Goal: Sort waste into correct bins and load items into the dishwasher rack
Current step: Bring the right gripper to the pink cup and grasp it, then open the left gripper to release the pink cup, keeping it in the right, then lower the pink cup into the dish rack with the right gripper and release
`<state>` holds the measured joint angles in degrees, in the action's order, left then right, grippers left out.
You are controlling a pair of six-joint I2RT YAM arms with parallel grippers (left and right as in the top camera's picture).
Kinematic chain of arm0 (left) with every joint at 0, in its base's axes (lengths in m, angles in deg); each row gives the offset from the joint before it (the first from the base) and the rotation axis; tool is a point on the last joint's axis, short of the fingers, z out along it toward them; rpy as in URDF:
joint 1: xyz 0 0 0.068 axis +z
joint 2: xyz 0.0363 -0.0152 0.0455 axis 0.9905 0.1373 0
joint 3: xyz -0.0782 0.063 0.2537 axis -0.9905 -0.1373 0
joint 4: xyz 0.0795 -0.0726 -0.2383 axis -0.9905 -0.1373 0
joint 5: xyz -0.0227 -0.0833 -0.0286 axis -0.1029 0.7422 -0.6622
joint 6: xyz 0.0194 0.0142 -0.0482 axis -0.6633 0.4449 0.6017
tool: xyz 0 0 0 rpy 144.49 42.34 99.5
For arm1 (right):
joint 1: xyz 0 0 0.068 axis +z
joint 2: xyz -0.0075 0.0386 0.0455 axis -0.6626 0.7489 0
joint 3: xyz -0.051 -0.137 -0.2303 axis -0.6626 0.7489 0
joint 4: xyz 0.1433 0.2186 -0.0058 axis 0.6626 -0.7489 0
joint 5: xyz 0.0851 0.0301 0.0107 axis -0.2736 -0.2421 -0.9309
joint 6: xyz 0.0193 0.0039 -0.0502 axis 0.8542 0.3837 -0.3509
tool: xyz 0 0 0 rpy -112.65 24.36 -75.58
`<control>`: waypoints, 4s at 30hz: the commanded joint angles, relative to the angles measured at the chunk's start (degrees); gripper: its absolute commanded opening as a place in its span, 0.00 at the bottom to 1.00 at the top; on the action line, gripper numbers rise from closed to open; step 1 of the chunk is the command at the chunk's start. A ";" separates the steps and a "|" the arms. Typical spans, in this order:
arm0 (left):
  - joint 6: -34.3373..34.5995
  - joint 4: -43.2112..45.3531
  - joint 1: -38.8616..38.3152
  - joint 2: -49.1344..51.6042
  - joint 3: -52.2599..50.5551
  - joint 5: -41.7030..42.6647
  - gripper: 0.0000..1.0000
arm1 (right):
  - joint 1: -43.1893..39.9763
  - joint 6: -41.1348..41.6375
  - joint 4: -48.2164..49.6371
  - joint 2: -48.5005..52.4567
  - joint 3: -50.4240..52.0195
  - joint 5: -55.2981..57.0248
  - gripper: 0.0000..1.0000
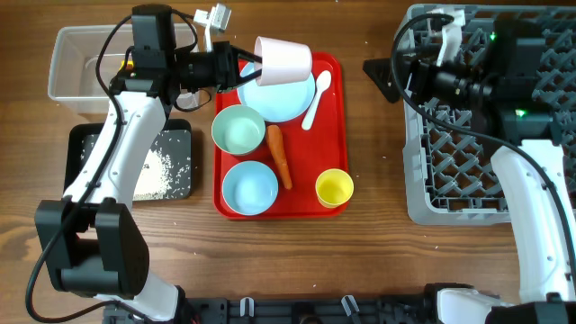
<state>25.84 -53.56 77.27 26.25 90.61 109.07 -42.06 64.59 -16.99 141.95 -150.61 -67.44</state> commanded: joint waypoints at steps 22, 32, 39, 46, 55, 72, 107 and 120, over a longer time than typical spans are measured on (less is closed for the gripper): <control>-0.28 4.04 -2.80 -0.52 0.44 8.22 0.04 | 15.21 14.53 22.75 12.35 -0.85 -26.77 0.87; -0.28 4.04 -2.95 -0.52 0.44 8.20 0.04 | 15.21 20.22 31.10 12.35 -0.85 -26.43 0.72; -0.28 4.07 -2.95 -0.52 0.44 8.20 0.04 | 15.23 16.98 26.25 12.37 -0.83 -25.51 0.72; -0.28 4.07 -2.95 -0.52 0.44 8.20 0.04 | 15.23 17.03 26.23 12.46 -0.63 -25.51 0.82; -0.26 4.52 -2.95 -0.52 0.44 7.78 0.04 | 16.06 16.96 26.23 12.46 -0.63 -25.05 0.79; -0.26 5.35 -3.43 -0.52 0.44 7.34 0.26 | 16.09 16.96 26.25 12.46 -0.63 -24.17 0.56; -0.28 -17.38 -4.35 -0.52 0.44 -40.04 0.41 | 1.22 3.50 -19.91 8.68 -3.89 20.85 0.52; -0.28 -25.09 -11.58 -0.20 0.24 -64.04 0.60 | -3.32 4.66 -52.13 7.04 -24.87 44.00 0.52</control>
<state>25.92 -77.65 67.19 26.25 90.87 53.18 -42.06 68.66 -66.32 149.76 -173.94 -28.06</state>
